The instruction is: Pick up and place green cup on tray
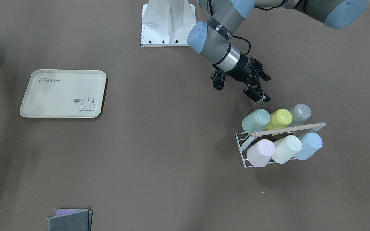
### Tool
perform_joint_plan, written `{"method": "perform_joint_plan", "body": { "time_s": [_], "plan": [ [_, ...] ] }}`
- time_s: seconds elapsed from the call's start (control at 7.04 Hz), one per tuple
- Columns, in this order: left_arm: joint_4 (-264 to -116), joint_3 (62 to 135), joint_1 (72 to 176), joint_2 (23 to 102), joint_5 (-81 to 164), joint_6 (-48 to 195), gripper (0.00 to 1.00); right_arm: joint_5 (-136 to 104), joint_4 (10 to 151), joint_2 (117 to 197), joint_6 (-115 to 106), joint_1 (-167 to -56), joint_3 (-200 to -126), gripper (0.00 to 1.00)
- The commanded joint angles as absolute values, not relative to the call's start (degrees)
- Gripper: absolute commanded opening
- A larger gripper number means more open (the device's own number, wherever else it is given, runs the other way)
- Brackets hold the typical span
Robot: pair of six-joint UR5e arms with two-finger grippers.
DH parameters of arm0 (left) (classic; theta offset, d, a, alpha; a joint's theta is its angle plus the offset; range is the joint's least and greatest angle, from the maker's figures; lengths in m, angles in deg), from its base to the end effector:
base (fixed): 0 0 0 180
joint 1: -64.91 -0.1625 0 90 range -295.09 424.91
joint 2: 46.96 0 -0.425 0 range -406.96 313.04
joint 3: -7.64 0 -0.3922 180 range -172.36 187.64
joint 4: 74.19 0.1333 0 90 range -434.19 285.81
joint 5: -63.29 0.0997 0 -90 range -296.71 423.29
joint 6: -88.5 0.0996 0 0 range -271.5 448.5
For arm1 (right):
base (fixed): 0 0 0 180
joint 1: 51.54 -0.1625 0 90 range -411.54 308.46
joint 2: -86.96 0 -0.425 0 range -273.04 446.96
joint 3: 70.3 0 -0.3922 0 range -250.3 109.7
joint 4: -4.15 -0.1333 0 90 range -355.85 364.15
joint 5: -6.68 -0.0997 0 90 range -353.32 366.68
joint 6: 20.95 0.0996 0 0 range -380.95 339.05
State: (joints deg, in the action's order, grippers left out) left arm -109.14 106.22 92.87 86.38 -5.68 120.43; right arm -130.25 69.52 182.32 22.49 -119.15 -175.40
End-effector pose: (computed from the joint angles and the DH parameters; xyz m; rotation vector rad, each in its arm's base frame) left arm 0.4755 -0.4438 0.2612 0.0484 -0.4133 1.6294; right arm -0.1221 -0.4554 0.5191 0.0433 -0.9714 0.0925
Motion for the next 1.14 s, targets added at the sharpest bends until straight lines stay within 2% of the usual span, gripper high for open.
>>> {"method": "perform_joint_plan", "body": {
  "time_s": [0.0, 0.28, 0.57, 0.99],
  "plan": [
    [-108.9, 99.8, 92.2, 89.9, 2.2, 122.9, 0.98, -129.3, 56.6, 186.1, 28.5, -113.6, -172.2, 0.98],
    [-108.9, 98.9, 90.1, 90.6, 4.3, 122.9, 0.98, -129.2, 49.4, 186.6, 31.8, -109.9, -167.7, 0.98],
    [-109.0, 96.2, 87.9, 90.9, 12.7, 123.0, 0.98, -127.5, 49.4, 186.5, 31.2, -107.6, -164.5, 0.99],
    [-109.0, 93.2, 86.8, 91.0, 16.9, 123.0, 0.98, -126.2, 51.7, 185.8, 31.8, -104.4, -164.3, 0.91]
  ]
}}
